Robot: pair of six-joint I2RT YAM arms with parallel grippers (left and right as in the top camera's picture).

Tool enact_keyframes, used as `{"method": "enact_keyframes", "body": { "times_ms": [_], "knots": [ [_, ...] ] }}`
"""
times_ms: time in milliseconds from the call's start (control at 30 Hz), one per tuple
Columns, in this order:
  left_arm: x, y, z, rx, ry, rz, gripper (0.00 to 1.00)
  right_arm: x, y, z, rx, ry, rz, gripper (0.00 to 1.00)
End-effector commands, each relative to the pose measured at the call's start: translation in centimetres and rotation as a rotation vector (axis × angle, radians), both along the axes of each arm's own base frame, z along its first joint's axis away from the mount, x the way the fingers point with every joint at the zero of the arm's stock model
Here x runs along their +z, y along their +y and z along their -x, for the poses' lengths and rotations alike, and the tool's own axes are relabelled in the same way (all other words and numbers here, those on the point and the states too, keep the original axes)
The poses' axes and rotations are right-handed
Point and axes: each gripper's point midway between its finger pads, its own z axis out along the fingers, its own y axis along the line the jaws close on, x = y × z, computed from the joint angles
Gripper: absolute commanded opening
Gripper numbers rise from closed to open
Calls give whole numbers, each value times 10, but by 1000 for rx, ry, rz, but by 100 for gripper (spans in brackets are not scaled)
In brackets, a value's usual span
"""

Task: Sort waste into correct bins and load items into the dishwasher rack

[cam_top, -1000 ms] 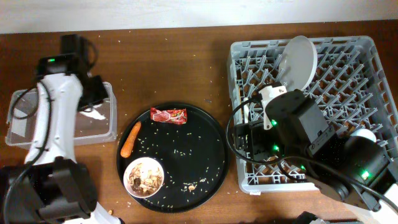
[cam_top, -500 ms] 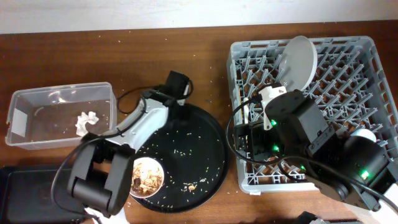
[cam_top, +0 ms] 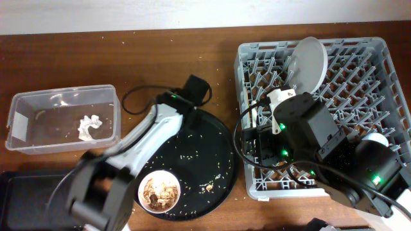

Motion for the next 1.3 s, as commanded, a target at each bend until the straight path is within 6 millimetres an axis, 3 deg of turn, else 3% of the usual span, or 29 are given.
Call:
{"method": "enact_keyframes", "body": {
  "times_ms": [0, 33, 100, 200, 233, 367, 400, 433, 467, 533, 567, 600, 667, 700, 733, 767, 833, 867, 933, 967, 1133, 1267],
  "knots": [
    [81, 7, -3, 25, -158, 91, 0, 2, -1, 0, -5, -7, 1, 99],
    [89, 23, 1, 66, -160, 77, 0, 2, -1, 0, -5, -6, 1, 99],
    [110, 74, 1, 217, -203, 34, 0, 2, -1, 0, -5, -6, 1, 99],
    [159, 171, 7, 470, -329, 80, 0, 2, -1, 0, -5, -6, 1, 99],
    [166, 191, 9, 524, -355, 80, 0, 2, -1, 0, -5, -6, 1, 99],
    [169, 240, 13, 643, -383, 41, 0, 2, -1, 0, -4, -6, 1, 99],
    [170, 243, 10, 651, -395, 42, 13, 2, -1, 0, -5, -6, 1, 99],
    [171, 243, 9, 651, -401, 43, 38, 2, -1, 0, -4, -6, 1, 99],
    [170, 234, 5, 595, -388, 83, 51, 1, -1, 0, -4, -5, 1, 99],
    [166, 209, 2, 477, -346, 186, 62, 1, 0, 1, 0, -2, -3, 99],
    [163, 204, 6, 468, -321, 205, 63, 1, 0, 1, 0, -2, -3, 99],
    [154, 177, 17, 412, -234, 300, 57, 1, 0, 1, 0, -2, -3, 99],
    [134, 141, 45, 356, -83, 321, 53, 1, 0, 1, 1, -2, -3, 99],
    [103, 112, 68, 344, 31, 313, 53, 1, 3, 3, 14, 8, -15, 99],
    [76, 101, 83, 373, 85, 285, 52, 1, 6, 5, 27, 18, -27, 99],
    [40, 100, 99, 449, 122, 241, 50, 0, 6, 6, 30, 23, -27, 99],
    [-1, 105, 115, 517, 146, 219, 43, -1, 4, 8, 29, 32, -20, 99],
    [-9, 109, 119, 522, 146, 199, 41, -2, 4, 8, 29, 33, -19, 99],
    [-31, 136, 127, 546, 97, 65, 41, -2, 4, 8, 29, 33, -19, 99],
    [-38, 138, 127, 547, 80, 59, 43, -2, 4, 8, 29, 34, -18, 99],
    [-35, 157, 108, 623, -11, 61, 45, -2, 4, 8, 30, 34, -18, 99],
    [-33, 157, 100, 587, -40, 59, 47, -2, 4, 8, 29, 34, -18, 99]
  ]
}}
